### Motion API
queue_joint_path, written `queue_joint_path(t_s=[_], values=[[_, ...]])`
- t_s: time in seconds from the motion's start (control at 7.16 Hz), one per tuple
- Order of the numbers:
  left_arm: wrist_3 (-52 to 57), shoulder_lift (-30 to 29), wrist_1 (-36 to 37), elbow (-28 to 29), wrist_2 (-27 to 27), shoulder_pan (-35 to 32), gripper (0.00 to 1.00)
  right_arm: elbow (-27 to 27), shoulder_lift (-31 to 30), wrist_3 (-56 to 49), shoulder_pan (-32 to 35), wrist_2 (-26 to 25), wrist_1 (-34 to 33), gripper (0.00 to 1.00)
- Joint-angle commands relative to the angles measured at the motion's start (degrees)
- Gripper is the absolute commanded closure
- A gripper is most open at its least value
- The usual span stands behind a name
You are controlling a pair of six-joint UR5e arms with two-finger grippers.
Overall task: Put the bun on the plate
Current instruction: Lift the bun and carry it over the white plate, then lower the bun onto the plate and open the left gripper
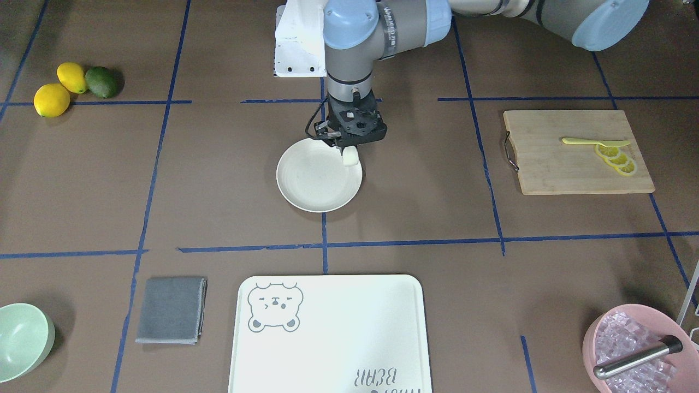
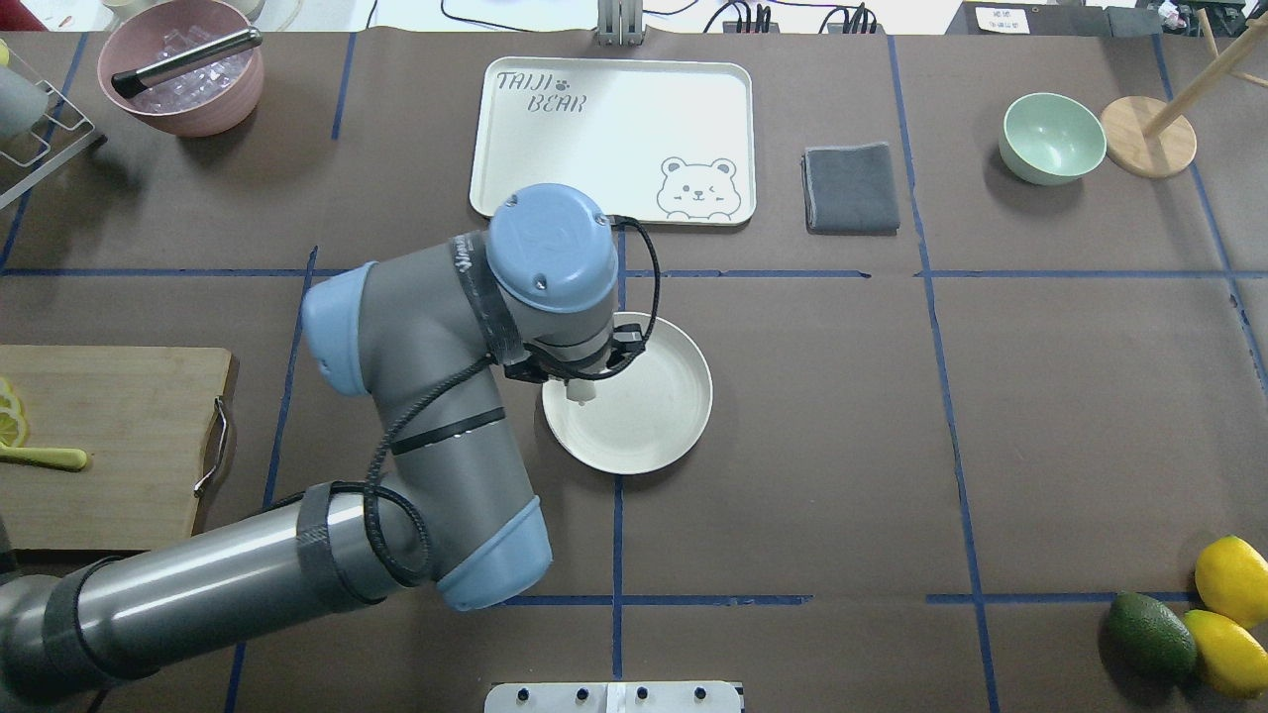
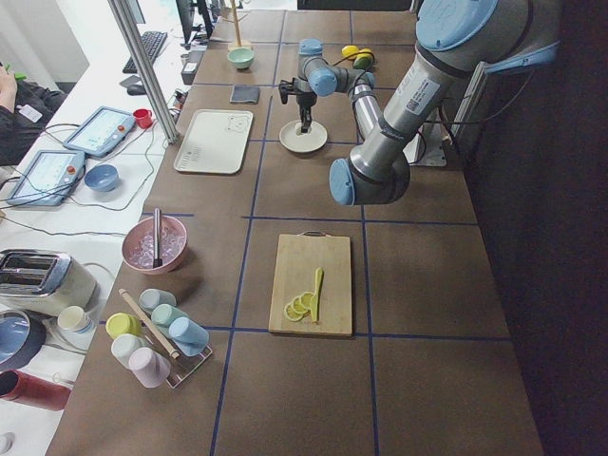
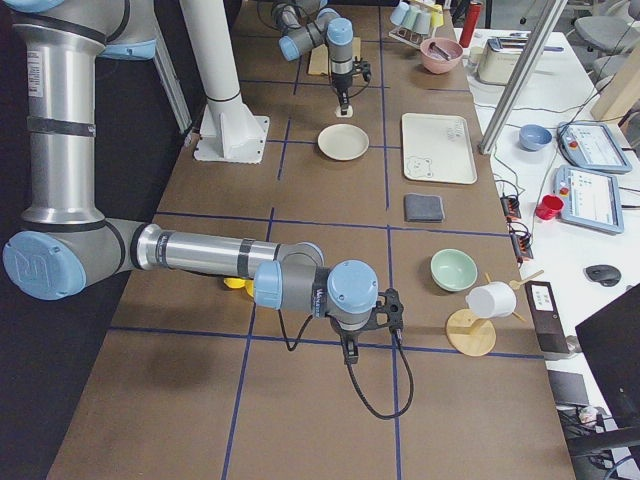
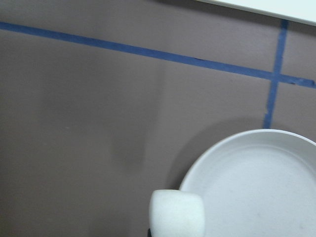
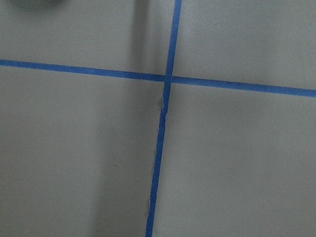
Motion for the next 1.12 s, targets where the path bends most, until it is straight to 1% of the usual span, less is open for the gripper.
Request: queue_joint_path(t_s=[0.0, 0.28, 0.42, 0.56, 0.7, 0.98], values=[[-1.3, -4.2, -2.9, 6.7, 2.4, 2.5, 0.70, -0.1, 0.2, 0.4, 0.1, 0.0, 0.0, 0.00], [-1.3, -4.3, -10.7, 13.0, 2.5, 2.5, 0.69, 0.0, 0.3, 0.8, 0.1, 0.0, 0.0, 0.00], [-1.3, -4.3, -12.4, 14.2, 2.5, 2.5, 0.69, 0.0, 0.3, 0.8, 0.1, 0.0, -0.1, 0.00], [-1.1, -4.2, -12.4, 14.2, 2.5, 2.5, 0.69, 0.0, 0.4, 0.8, 0.1, 0.0, -0.1, 0.00], [-0.9, -4.1, -12.4, 14.2, 2.5, 2.5, 0.64, 0.0, 0.5, 0.8, 0.1, 0.0, -0.1, 0.00], [-0.6, -3.8, -12.4, 14.2, 2.5, 2.5, 0.33, 0.0, 0.5, 0.9, 0.1, 0.0, -0.1, 0.00]])
